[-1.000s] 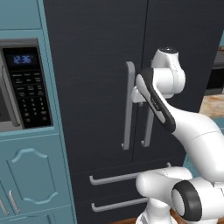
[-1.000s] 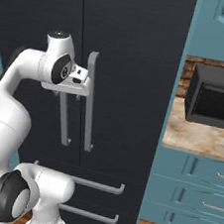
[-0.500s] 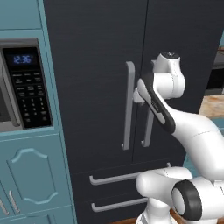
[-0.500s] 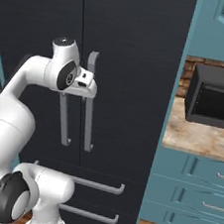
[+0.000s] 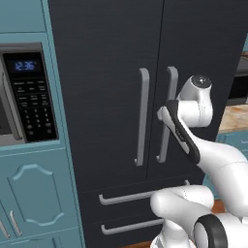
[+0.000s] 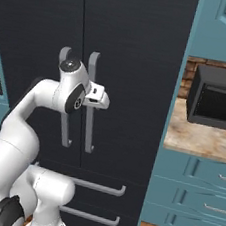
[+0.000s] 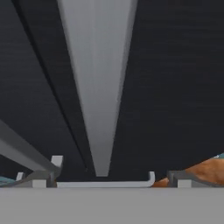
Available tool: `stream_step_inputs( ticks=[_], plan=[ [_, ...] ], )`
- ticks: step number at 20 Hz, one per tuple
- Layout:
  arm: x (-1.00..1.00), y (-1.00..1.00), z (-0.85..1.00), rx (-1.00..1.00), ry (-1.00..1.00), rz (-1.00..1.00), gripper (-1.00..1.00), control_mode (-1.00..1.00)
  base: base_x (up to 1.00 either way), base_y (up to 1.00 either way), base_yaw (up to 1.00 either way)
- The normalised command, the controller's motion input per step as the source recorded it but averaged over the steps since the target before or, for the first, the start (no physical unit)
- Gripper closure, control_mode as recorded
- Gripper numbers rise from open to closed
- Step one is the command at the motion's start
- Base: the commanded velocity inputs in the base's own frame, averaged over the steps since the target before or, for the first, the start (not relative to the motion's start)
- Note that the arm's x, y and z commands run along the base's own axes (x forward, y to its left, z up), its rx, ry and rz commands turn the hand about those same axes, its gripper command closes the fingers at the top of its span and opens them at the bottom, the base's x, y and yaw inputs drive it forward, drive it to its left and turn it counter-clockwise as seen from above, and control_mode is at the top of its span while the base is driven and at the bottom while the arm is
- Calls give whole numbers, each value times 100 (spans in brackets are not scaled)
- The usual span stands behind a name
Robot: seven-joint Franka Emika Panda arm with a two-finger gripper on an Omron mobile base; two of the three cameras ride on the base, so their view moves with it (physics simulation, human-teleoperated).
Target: Retrieve a lemon from the fridge and place it on the cutting board with the fish.
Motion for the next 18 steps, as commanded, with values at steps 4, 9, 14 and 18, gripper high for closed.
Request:
stream_step_inputs(
  ticks=[4, 9, 14, 18],
  plan=[
    [3, 6, -1, 0, 0, 0, -100, -100, 0, 0, 0],
    [5, 18, -1, 0, 0, 0, -100, -100, 0, 0, 0],
    [37, 7, -1, 0, 0, 0, -100, -100, 0, 0, 0],
    [49, -7, -15, 0, 0, 0, -100, -100, 0, 0, 0]
  ],
)
